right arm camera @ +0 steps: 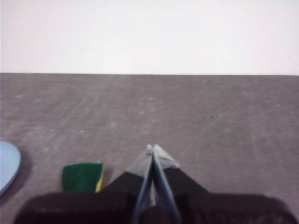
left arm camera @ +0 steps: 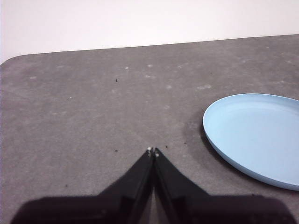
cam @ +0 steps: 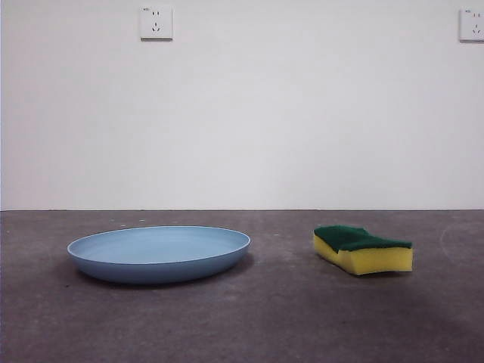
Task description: Pick up the plate,pick up the cloth,clean the plate with the cloth
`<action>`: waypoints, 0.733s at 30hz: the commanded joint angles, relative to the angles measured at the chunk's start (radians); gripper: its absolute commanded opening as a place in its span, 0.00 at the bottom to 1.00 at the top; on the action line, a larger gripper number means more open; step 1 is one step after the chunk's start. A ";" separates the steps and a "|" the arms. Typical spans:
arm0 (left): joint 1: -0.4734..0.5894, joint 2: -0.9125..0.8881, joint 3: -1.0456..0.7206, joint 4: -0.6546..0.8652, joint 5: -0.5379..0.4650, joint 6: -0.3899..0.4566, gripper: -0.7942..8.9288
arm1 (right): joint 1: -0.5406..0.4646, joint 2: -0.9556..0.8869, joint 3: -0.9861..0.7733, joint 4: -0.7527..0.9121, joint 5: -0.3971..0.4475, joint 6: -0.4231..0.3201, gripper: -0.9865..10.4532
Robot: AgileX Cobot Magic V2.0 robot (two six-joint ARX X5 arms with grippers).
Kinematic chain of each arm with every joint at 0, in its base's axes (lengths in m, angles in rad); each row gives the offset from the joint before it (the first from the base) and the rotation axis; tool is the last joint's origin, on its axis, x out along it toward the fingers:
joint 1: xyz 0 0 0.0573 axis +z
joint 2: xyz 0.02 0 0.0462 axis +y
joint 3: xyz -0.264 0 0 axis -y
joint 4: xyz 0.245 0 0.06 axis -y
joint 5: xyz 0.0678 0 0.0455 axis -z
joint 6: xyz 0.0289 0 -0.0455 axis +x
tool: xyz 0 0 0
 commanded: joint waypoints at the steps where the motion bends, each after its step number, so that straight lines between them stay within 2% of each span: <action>1: 0.003 -0.003 -0.015 0.005 0.000 -0.010 0.08 | -0.029 -0.077 -0.106 0.036 -0.049 -0.008 0.09; 8: 0.003 -0.003 -0.015 0.005 0.000 -0.010 0.08 | -0.038 -0.216 -0.275 0.054 -0.048 0.045 0.09; 18: 0.003 -0.003 -0.015 0.005 -0.001 -0.010 0.08 | -0.038 -0.212 -0.307 0.034 -0.046 0.107 0.09; 22: 0.003 -0.003 -0.015 0.005 0.000 -0.010 0.08 | -0.038 -0.207 -0.307 0.034 -0.037 0.108 0.09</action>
